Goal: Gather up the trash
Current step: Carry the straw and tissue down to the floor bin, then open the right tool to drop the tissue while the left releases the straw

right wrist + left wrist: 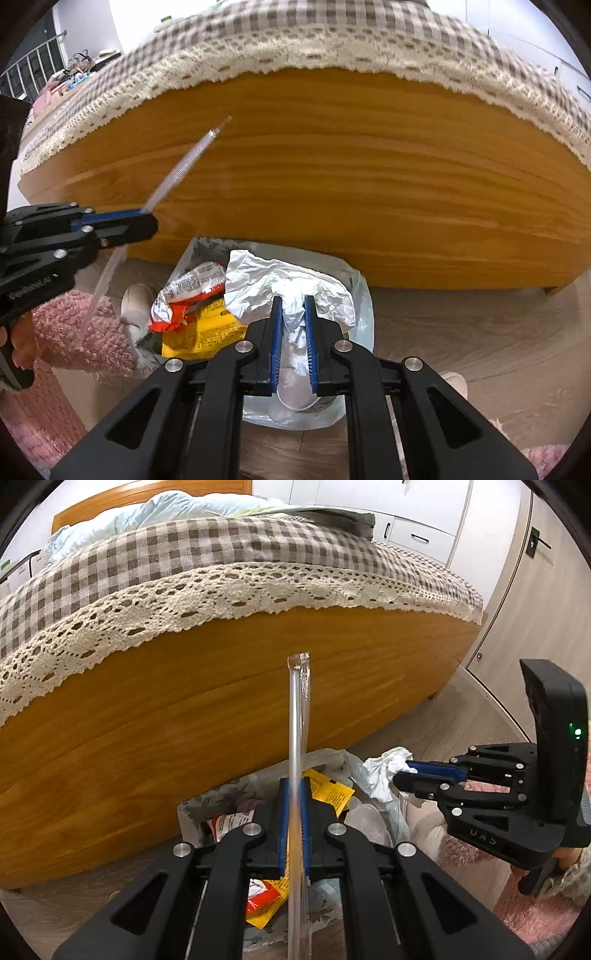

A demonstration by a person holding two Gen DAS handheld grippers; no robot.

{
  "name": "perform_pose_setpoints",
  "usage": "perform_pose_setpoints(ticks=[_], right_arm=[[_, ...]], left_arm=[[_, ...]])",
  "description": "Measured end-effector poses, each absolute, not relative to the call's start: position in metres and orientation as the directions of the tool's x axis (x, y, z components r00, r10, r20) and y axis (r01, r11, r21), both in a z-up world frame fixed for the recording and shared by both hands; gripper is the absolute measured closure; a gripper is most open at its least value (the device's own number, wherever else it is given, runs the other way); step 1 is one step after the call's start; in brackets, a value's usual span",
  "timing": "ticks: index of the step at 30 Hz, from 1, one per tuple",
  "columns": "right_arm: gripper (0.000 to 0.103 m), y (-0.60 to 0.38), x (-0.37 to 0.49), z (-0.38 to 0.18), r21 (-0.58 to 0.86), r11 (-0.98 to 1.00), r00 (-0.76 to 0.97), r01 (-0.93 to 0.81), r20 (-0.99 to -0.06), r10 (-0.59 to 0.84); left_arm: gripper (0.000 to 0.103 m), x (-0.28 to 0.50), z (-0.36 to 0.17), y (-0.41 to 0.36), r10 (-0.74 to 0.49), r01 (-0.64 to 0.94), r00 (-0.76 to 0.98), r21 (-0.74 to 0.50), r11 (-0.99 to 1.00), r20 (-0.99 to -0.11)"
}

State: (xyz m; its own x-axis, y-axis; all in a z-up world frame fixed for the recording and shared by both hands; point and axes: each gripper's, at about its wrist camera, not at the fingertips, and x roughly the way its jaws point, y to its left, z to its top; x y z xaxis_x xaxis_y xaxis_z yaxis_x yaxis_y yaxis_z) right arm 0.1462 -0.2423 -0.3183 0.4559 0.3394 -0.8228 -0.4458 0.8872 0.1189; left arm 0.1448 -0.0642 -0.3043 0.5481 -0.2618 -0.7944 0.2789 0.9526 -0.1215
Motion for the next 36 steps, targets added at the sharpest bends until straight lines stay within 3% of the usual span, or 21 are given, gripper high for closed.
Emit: perform_pose_setpoints(ticks=[9, 24, 26, 28, 30, 36], right_arm=[[0.091, -0.243, 0.157, -0.335, 0.141, 0.897, 0.350, -0.419, -0.886, 0.303], [0.091, -0.236, 0.187, -0.350, 0.196, 0.908, 0.260, -0.370, -0.917, 0.304], [0.086, -0.233, 0.190, -0.352, 0.196, 0.909, 0.243, -0.367, -0.924, 0.297], [0.060, -0.230, 0.192, -0.352, 0.205, 0.910, 0.240, -0.361, -0.922, 0.303], [0.049, -0.231, 0.192, -0.347, 0.204, 0.909, 0.254, -0.362, -0.917, 0.307], [0.049, -0.241, 0.198, -0.343, 0.209, 0.927, 0.253, -0.312, -0.922, 0.293]], left_arm=[[0.100, 0.151, -0.320, -0.055, -0.250, 0.241, 0.489, -0.146, 0.960, -0.836], [0.100, 0.163, -0.354, -0.069, -0.231, 0.267, 0.384, -0.132, 0.955, -0.894], [0.100, 0.167, -0.357, -0.067, -0.220, 0.267, 0.375, -0.123, 0.956, -0.900], [0.100, 0.170, -0.358, -0.066, -0.214, 0.264, 0.373, -0.118, 0.957, -0.903], [0.100, 0.174, -0.359, -0.063, -0.214, 0.260, 0.360, -0.123, 0.958, -0.908], [0.100, 0.176, -0.373, -0.069, -0.199, 0.274, 0.311, -0.113, 0.955, -0.929]])
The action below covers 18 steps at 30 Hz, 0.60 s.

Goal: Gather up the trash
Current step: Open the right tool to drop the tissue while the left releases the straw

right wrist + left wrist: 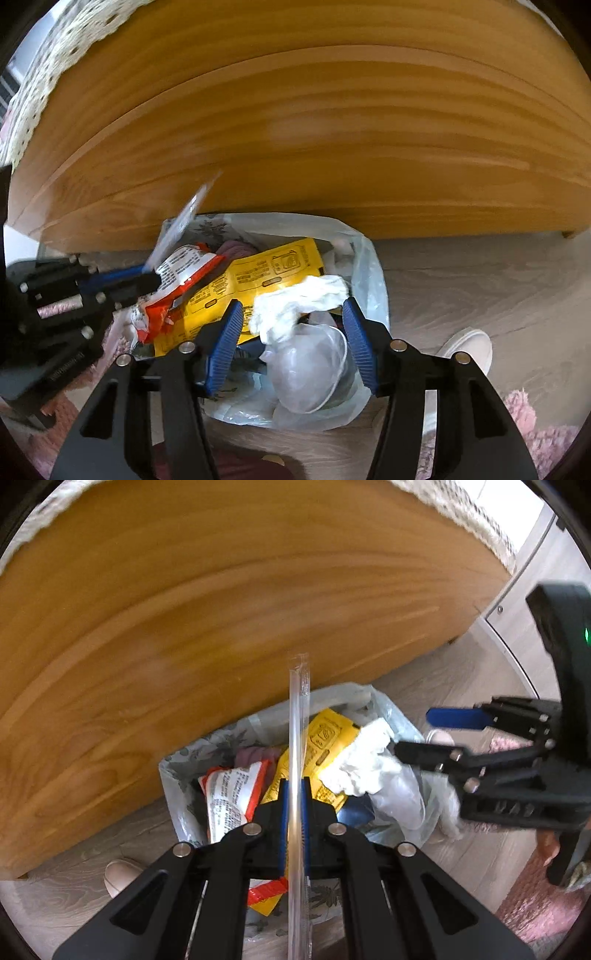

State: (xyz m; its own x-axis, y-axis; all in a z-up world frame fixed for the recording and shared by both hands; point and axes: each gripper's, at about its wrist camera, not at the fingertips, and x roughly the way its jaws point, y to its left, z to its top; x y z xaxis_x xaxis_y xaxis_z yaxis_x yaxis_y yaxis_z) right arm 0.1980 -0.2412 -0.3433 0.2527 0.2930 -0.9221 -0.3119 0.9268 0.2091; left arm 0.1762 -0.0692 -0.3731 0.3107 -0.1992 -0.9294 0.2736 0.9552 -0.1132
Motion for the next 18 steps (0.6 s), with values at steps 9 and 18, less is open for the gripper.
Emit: perform_pose_setpoints(ticks=[9, 18], right_arm=[[0.048, -0.266, 0.206, -0.332, 0.214, 0.957, 0.293, -0.199, -0.918, 0.266], [0.048, -0.283, 0.206, -0.331, 0.232, 0.961, 0.295, -0.149, -0.917, 0.268]], left_arm=[[0.100, 0.178, -0.405, -0.088, -0.171, 0.332, 0.201, -0.097, 0.938, -0.965], [0.099, 0.181, -0.418, -0.112, -0.180, 0.390, 0.171, -0.101, 0.915, -0.969]])
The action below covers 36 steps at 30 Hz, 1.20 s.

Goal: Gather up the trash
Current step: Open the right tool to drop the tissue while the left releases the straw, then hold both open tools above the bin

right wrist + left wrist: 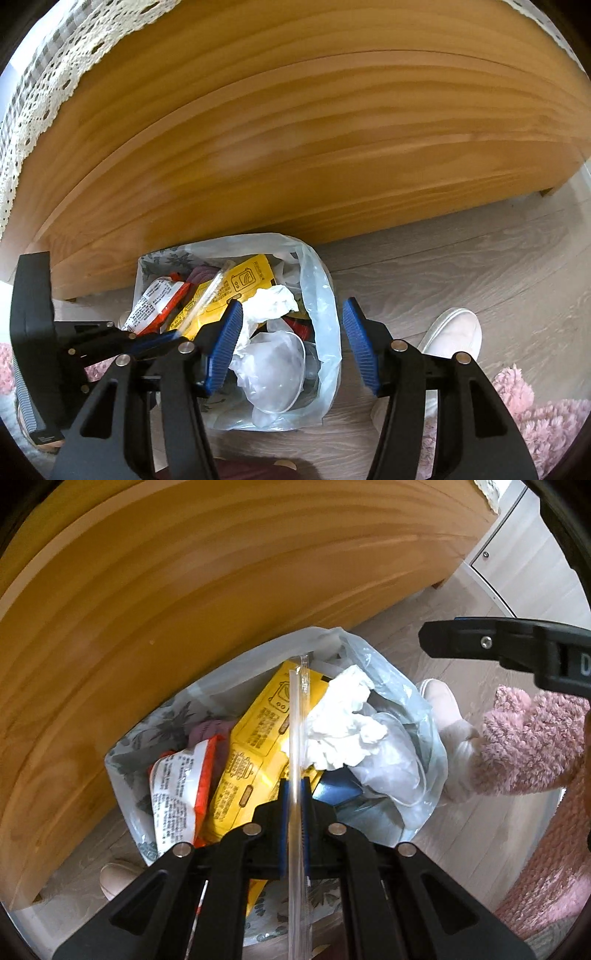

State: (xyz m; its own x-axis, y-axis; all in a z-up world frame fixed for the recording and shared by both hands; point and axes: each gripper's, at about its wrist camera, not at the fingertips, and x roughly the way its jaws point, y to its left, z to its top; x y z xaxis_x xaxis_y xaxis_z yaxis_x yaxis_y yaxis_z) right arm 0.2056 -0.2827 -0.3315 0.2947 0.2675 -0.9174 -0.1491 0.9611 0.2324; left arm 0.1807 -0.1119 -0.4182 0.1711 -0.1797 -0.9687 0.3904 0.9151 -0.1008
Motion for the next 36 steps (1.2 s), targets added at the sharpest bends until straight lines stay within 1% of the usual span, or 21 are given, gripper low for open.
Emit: perform_pose_setpoints(ticks=[4, 6, 7, 8, 10, 12, 13, 14, 15, 16, 17, 18, 20, 23, 24, 25, 29, 30, 31, 34, 36], right_arm=[[0.048, -0.289, 0.205, -0.333, 0.236, 0.962, 0.307, -0.135, -0.914, 0.267], [0.048, -0.294, 0.205, -0.331, 0.241, 0.963, 0.319, -0.121, -0.909, 0.268], [0.048, -0.295, 0.205, -0.330, 0.243, 0.963, 0.322, -0.115, -0.908, 0.267], [0.048, -0.296, 0.206, -0.329, 0.244, 0.963, 0.322, -0.111, -0.908, 0.267], [0.048, -0.297, 0.206, -0.329, 0.247, 0.963, 0.320, -0.108, -0.909, 0.269], [0.048, -0.295, 0.206, -0.330, 0.243, 0.963, 0.319, -0.113, -0.909, 0.267], [0.048, -0.294, 0.206, -0.330, 0.241, 0.964, 0.320, -0.117, -0.909, 0.266], [0.048, -0.294, 0.206, -0.330, 0.239, 0.964, 0.320, -0.119, -0.910, 0.265], [0.048, -0.294, 0.206, -0.330, 0.236, 0.964, 0.321, -0.120, -0.910, 0.262], [0.048, -0.293, 0.205, -0.330, 0.233, 0.965, 0.321, -0.120, -0.911, 0.260], [0.048, -0.292, 0.205, -0.331, 0.230, 0.966, 0.320, -0.120, -0.912, 0.257], [0.048, -0.292, 0.205, -0.331, 0.226, 0.967, 0.319, -0.121, -0.913, 0.254], [0.048, -0.291, 0.205, -0.332, 0.221, 0.968, 0.318, -0.123, -0.915, 0.249], [0.048, -0.290, 0.205, -0.333, 0.216, 0.969, 0.318, -0.123, -0.916, 0.244], [0.045, -0.290, 0.205, -0.333, 0.218, 0.968, 0.318, -0.123, -0.916, 0.246], [0.037, -0.290, 0.205, -0.333, 0.220, 0.968, 0.317, -0.122, -0.915, 0.248], [0.024, -0.290, 0.205, -0.331, 0.222, 0.966, 0.322, -0.128, -0.912, 0.253], [0.019, -0.290, 0.205, -0.329, 0.218, 0.967, 0.326, -0.129, -0.912, 0.249], [0.016, -0.290, 0.204, -0.329, 0.213, 0.968, 0.329, -0.130, -0.912, 0.245], [0.012, -0.290, 0.206, -0.329, 0.187, 0.974, 0.331, -0.124, -0.918, 0.219], [0.009, -0.291, 0.207, -0.332, 0.173, 0.977, 0.323, -0.121, -0.924, 0.203]], left_arm=[[0.099, 0.186, -0.414, -0.112, -0.207, 0.382, 0.190, -0.121, 0.916, -0.960], [0.089, 0.186, -0.411, -0.112, -0.216, 0.373, 0.198, -0.130, 0.919, -0.956], [0.080, 0.187, -0.409, -0.110, -0.216, 0.362, 0.205, -0.131, 0.923, -0.955], [0.075, 0.187, -0.409, -0.110, -0.216, 0.357, 0.211, -0.131, 0.925, -0.953], [0.073, 0.187, -0.408, -0.107, -0.218, 0.350, 0.214, -0.134, 0.927, -0.952], [0.067, 0.187, -0.408, -0.106, -0.212, 0.341, 0.213, -0.131, 0.931, -0.954], [0.062, 0.187, -0.407, -0.105, -0.208, 0.334, 0.214, -0.129, 0.934, -0.954], [0.051, 0.187, -0.407, -0.104, -0.203, 0.326, 0.216, -0.126, 0.937, -0.955], [0.045, 0.187, -0.407, -0.103, -0.199, 0.318, 0.217, -0.124, 0.940, -0.956], [0.036, 0.188, -0.405, -0.101, -0.195, 0.305, 0.223, -0.121, 0.944, -0.955], [0.031, 0.188, -0.403, -0.100, -0.195, 0.296, 0.228, -0.122, 0.947, -0.954], [0.028, 0.189, -0.402, -0.097, -0.197, 0.287, 0.232, -0.127, 0.949, -0.952], [0.017, 0.190, -0.400, -0.093, -0.204, 0.263, 0.234, -0.140, 0.954, -0.950], [0.013, 0.190, -0.400, -0.088, -0.225, 0.225, 0.240, -0.172, 0.959, -0.944], [0.013, 0.189, -0.399, -0.088, -0.241, 0.217, 0.236, -0.191, 0.957, -0.941], [0.013, 0.189, -0.399, -0.086, -0.276, 0.204, 0.225, -0.232, 0.951, -0.935], [0.010, 0.187, -0.397, -0.082, -0.343, 0.143, 0.224, -0.318, 0.937, -0.912], [0.008, 0.187, -0.396, -0.081, -0.342, 0.136, 0.229, -0.318, 0.938, -0.911], [0.008, 0.187, -0.395, -0.081, -0.329, 0.131, 0.239, -0.305, 0.943, -0.914], [0.008, 0.188, -0.394, -0.078, -0.300, 0.121, 0.254, -0.277, 0.953, -0.920], [0.008, 0.189, -0.395, -0.075, -0.301, 0.107, 0.251, -0.282, 0.953, -0.920]])
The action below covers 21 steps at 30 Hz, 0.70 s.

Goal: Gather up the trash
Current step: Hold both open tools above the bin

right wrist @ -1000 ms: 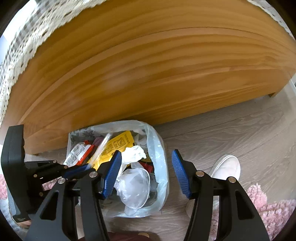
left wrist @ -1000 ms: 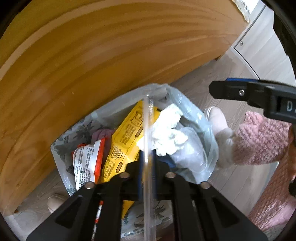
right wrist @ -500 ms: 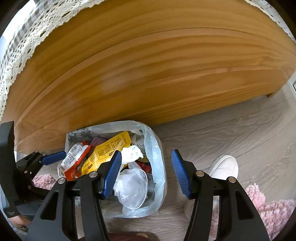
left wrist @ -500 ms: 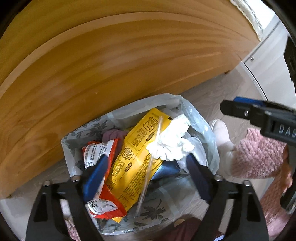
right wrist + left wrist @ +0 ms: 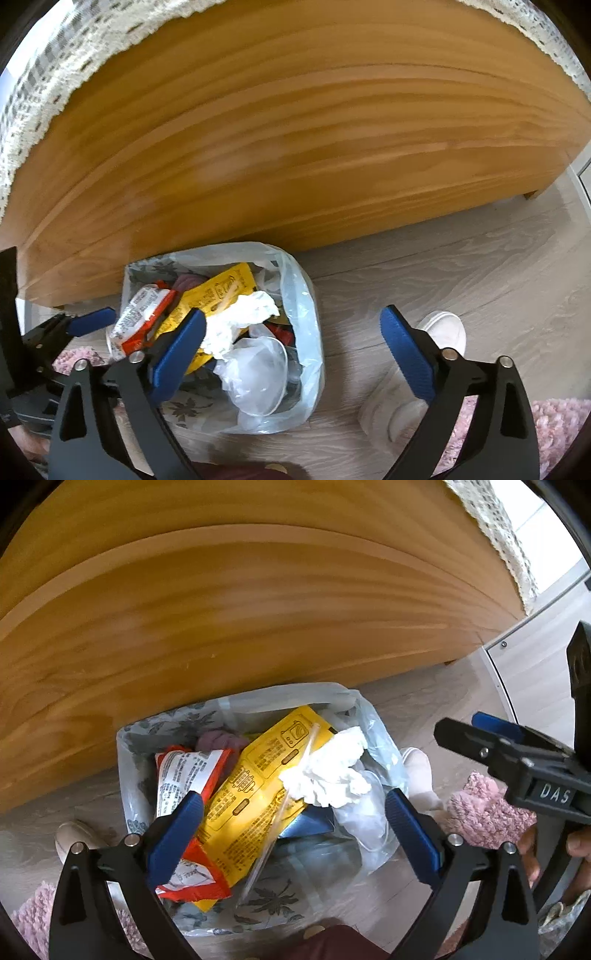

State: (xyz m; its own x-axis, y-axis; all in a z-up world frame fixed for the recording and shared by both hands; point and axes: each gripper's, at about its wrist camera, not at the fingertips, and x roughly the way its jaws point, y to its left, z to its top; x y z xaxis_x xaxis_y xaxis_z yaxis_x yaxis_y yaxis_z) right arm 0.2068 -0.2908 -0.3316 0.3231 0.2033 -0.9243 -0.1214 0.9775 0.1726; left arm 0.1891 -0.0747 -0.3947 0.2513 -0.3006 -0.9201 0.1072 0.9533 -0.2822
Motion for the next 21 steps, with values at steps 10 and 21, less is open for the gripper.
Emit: perform_pose_setpoints(ticks=[10, 21], right_arm=[[0.009, -0.291, 0.209, -0.332, 0.099, 0.988, 0.357, -0.123, -0.924, 0.137], [0.009, -0.299, 0.207, -0.323, 0.021, 0.996, 0.427, -0.089, -0.903, 0.057]], left_arm=[[0.008, 0.189, -0.392, -0.069, -0.286, 0.090, 0.266, -0.272, 0.958, -0.920], [0.008, 0.184, -0.372, -0.071, -0.241, 0.127, 0.353, -0.209, 0.970, -0.904]])
